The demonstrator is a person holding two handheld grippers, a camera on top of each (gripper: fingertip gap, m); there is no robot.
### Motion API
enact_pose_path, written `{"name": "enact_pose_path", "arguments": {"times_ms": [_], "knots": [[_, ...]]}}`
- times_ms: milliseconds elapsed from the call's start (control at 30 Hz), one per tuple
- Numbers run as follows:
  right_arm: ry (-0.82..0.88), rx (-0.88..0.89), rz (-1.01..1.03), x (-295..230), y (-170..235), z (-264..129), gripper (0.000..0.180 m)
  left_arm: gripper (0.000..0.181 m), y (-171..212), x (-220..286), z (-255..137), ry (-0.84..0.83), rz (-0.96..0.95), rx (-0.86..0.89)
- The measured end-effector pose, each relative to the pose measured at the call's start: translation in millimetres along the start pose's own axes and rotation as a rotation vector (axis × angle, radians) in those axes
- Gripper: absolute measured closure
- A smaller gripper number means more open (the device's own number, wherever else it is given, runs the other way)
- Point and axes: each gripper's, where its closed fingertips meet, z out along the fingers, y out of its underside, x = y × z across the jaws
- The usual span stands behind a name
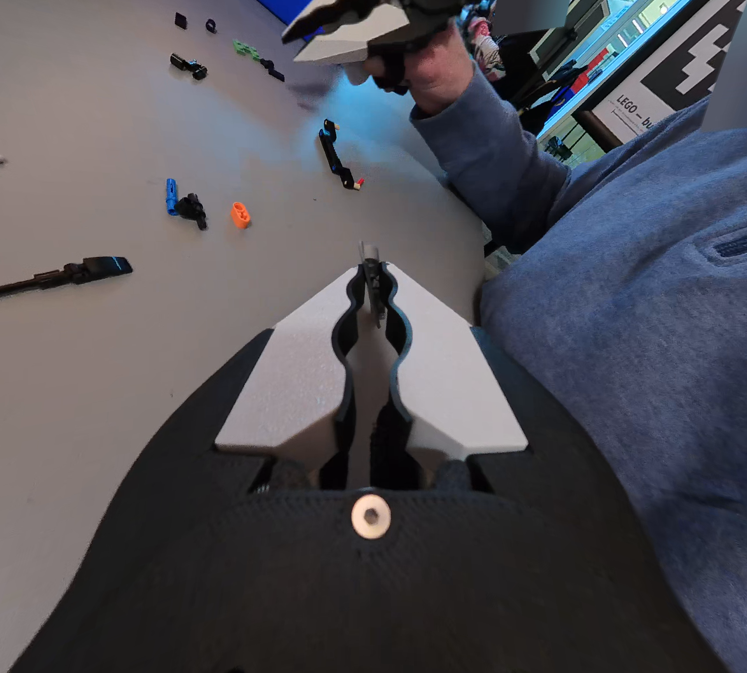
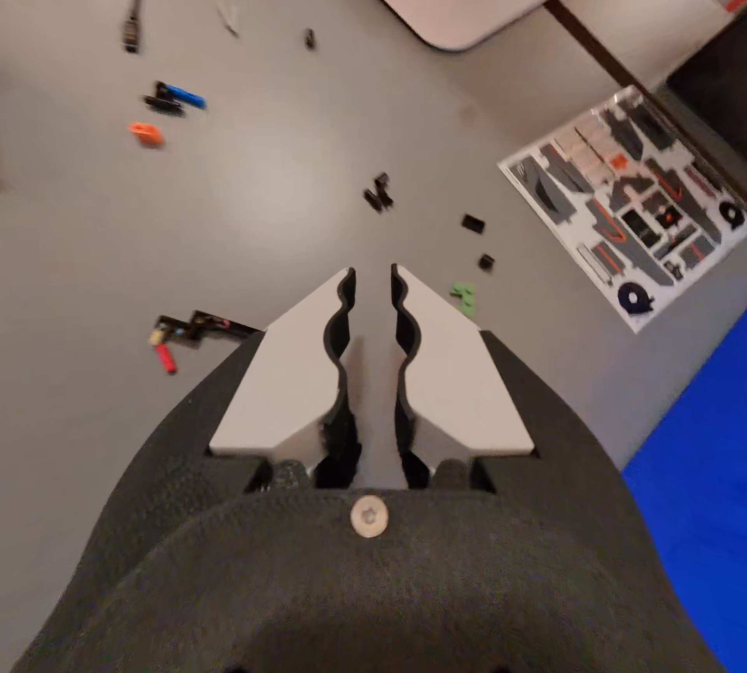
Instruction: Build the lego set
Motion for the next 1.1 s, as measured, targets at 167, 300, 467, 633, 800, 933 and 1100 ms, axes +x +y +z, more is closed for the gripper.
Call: {"name": "enact_pose_path", "arguments": {"times_ms": [167, 300, 467, 633, 800, 933, 1100], "knots": [[0.072, -0.126, 0.053, 29, 28, 5, 0.162, 0.176, -2, -3, -1, -0.014, 0.003, 0.014], [0.055, -0.129, 0.047, 31, 27, 9, 0.162, 0.176, -1, -6, -5, -0.007, -0.011, 0.030], [-0.038, -0.114, -0.023, 8, 4, 32, 0.161, 0.176, -2, -9, -7, 0.004, -0.021, 0.045], [-0.120, -0.121, -0.099, -4, -13, 60, 0.163, 0.176, -1, -9, -10, 0.003, -0.019, 0.051], [-0.159, -0.139, -0.116, 1, -11, 72, 0.165, 0.176, -2, -10, -13, 0.001, -0.022, 0.060], [-0.192, -0.140, -0.103, 0, -13, 73, 0.173, 0.176, -1, -11, -11, 0.007, -0.028, 0.057], [-0.208, -0.122, -0.099, -6, -14, 74, 0.170, 0.176, -2, -12, -10, 0.012, -0.034, 0.058]]}}
